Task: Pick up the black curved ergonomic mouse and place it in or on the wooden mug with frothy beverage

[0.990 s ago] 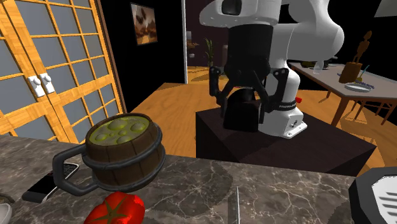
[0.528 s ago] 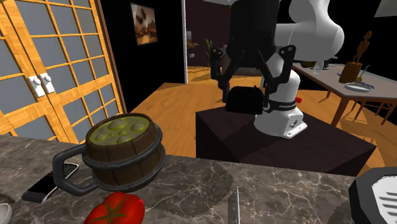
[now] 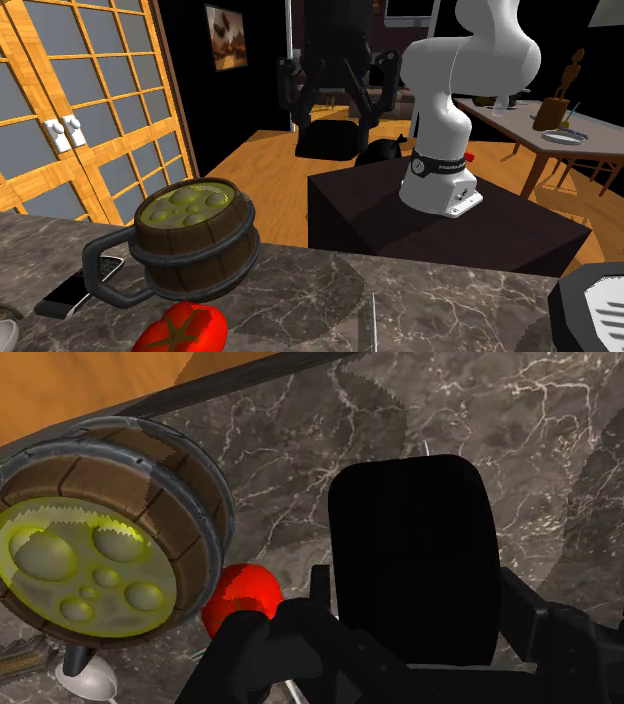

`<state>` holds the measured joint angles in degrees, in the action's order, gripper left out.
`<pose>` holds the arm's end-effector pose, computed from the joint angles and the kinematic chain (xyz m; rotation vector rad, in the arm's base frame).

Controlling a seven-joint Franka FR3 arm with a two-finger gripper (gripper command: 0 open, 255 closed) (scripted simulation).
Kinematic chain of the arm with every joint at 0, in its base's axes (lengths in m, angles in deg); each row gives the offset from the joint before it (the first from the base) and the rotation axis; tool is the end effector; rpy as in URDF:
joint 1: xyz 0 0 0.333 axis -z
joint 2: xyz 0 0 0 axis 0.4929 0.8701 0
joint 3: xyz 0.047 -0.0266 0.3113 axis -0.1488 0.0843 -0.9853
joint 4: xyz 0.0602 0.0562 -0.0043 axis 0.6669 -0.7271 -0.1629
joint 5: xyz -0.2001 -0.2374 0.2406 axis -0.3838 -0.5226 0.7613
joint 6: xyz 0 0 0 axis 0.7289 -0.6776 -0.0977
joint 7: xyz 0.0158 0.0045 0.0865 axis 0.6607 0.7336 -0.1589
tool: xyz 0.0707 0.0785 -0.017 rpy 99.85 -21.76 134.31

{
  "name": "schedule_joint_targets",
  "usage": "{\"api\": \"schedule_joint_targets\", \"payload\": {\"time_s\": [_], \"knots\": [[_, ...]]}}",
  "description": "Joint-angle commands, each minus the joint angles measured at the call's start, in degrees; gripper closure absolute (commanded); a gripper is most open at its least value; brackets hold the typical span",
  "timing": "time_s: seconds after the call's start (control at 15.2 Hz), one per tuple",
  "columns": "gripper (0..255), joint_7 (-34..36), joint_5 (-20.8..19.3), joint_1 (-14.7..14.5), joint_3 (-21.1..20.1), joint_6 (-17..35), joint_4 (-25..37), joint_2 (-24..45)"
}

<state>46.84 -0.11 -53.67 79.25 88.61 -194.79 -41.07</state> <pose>0.3631 0.1162 0.4242 -2.8059 -1.0594 -0.2254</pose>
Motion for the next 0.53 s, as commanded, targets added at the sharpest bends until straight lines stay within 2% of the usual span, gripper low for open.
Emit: {"api": "schedule_joint_targets", "payload": {"time_s": [0.0, 0.46], "knots": [[255, -2.43, -0.06, 0.33, 1.90, 0.99, 3.30, 4.53], [255, -11.34, 1.84, 1.22, 8.29, 0.62, 15.92, 17.90]]}}
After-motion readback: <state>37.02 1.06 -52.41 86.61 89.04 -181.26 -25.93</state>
